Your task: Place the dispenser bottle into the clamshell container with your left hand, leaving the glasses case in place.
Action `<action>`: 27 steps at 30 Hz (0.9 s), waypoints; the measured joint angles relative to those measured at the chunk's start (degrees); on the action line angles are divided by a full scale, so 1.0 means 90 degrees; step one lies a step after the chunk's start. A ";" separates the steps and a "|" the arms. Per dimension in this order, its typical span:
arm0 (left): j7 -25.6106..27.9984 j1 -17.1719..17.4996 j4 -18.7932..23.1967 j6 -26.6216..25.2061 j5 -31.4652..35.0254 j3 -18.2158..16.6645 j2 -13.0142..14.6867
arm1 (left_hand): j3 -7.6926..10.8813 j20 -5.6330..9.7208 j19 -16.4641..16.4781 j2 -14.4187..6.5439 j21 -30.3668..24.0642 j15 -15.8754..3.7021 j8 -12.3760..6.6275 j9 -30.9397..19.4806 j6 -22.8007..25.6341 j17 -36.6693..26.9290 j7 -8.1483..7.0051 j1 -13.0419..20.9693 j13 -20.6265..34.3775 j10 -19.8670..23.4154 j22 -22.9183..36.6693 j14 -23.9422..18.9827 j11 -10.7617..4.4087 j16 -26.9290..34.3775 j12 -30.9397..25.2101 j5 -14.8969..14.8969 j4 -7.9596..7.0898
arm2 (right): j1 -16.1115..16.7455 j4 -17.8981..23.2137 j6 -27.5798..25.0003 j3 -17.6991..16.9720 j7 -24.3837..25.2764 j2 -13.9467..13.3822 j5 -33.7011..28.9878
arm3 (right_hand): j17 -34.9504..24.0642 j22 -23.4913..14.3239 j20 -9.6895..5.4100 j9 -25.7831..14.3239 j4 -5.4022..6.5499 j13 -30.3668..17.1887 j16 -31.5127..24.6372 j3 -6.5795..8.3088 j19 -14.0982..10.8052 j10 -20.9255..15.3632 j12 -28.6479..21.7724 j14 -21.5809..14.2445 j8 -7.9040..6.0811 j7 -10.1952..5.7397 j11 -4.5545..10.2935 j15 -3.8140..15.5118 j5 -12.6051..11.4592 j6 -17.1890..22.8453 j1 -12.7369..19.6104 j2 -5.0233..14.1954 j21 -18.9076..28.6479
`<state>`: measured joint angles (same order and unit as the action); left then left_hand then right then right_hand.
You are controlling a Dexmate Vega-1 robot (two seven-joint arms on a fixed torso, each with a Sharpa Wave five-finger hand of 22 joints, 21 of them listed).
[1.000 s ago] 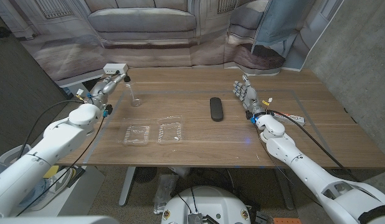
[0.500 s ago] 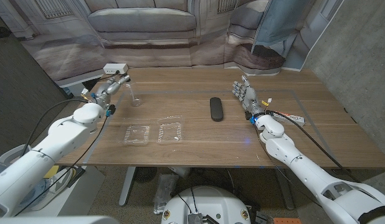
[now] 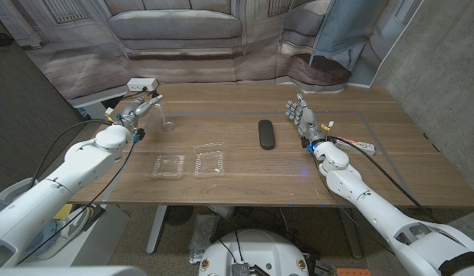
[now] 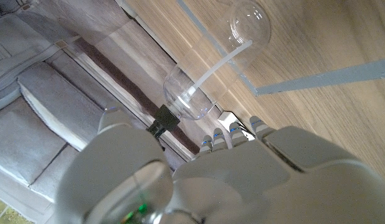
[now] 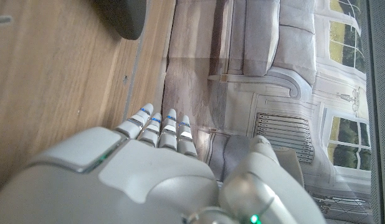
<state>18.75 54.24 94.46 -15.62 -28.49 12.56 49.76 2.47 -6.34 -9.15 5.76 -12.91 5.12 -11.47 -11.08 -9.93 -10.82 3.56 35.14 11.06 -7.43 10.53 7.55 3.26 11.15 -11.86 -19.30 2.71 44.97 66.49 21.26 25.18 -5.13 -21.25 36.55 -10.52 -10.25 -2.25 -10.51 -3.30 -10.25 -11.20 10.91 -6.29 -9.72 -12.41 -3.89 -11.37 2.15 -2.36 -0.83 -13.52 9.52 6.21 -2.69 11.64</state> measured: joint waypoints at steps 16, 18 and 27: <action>-0.0084 -0.0383 -0.0276 -0.0144 0.0104 0.0297 -0.0085 | -0.0001 0.0001 0.0000 -0.0064 0.0000 -0.0023 -0.0049 0.0001 0.0070 0.0001 -0.0069 0.0064 0.0000 0.0047 0.0000 -0.0024 -0.0046 0.0000 -0.0032 -0.0024 0.0054 | -0.0076 -0.0206 0.0056 -0.0004 -0.0035 0.0079 0.0019 | 0.0000 0.0000 0.0000 0.0000 -0.0019 0.0000 0.0000 -0.0019 0.0000 0.0000 0.0000 0.0000 0.0000 0.0000 0.0000 0.0000 0.0000 0.0000 0.0000 0.0000 0.0000; -0.0105 -0.0428 -0.0316 -0.0152 0.0115 0.0327 -0.0099 | -0.0001 0.0001 0.0000 -0.0071 0.0013 -0.0023 -0.0049 0.0001 0.0070 0.0001 -0.0068 0.0124 0.0000 0.0047 0.0000 -0.0024 -0.0046 0.0000 -0.0032 -0.0024 0.0054 | -0.0089 -0.0231 0.0060 -0.0004 -0.0041 0.0087 0.0020 | 0.0000 0.0000 0.0000 0.0000 -0.0019 0.0000 0.0000 -0.0019 0.0000 0.0000 0.0000 0.0000 0.0000 0.0000 0.0000 0.0000 0.0000 0.0000 0.0000 0.0000 0.0000; -0.0258 -0.0675 -0.0556 -0.0112 0.0173 0.0492 -0.0202 | 0.0024 0.0001 0.0000 -0.0064 0.0024 -0.0023 -0.0049 0.0001 0.0106 0.0001 -0.0033 0.0131 0.0000 0.0047 -0.0001 -0.0024 -0.0046 0.0000 -0.0032 -0.0024 0.0080 | -0.0145 -0.0351 0.0081 -0.0005 -0.0069 0.0127 0.0027 | 0.0000 0.0000 0.0000 0.0000 -0.0018 0.0000 0.0000 -0.0018 0.0000 0.0000 0.0000 0.0000 0.0000 0.0000 0.0000 0.0000 0.0000 0.0000 0.0000 0.0000 0.0000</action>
<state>16.42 48.17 89.45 -16.63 -26.93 16.99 47.94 2.69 -6.33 -9.15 5.19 -12.69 4.91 -11.91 -11.06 -8.98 -10.81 3.27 36.31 11.06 -7.01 10.52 7.33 2.84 11.15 -12.14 -19.52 3.43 43.67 63.33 21.98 25.14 -5.75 -20.10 36.79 -10.52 -10.25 -2.25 -10.51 -3.46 -10.25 -11.20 10.75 -6.29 -9.72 -12.41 -3.89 -11.37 2.15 -2.36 -0.83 -13.52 9.52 6.21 -2.69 11.64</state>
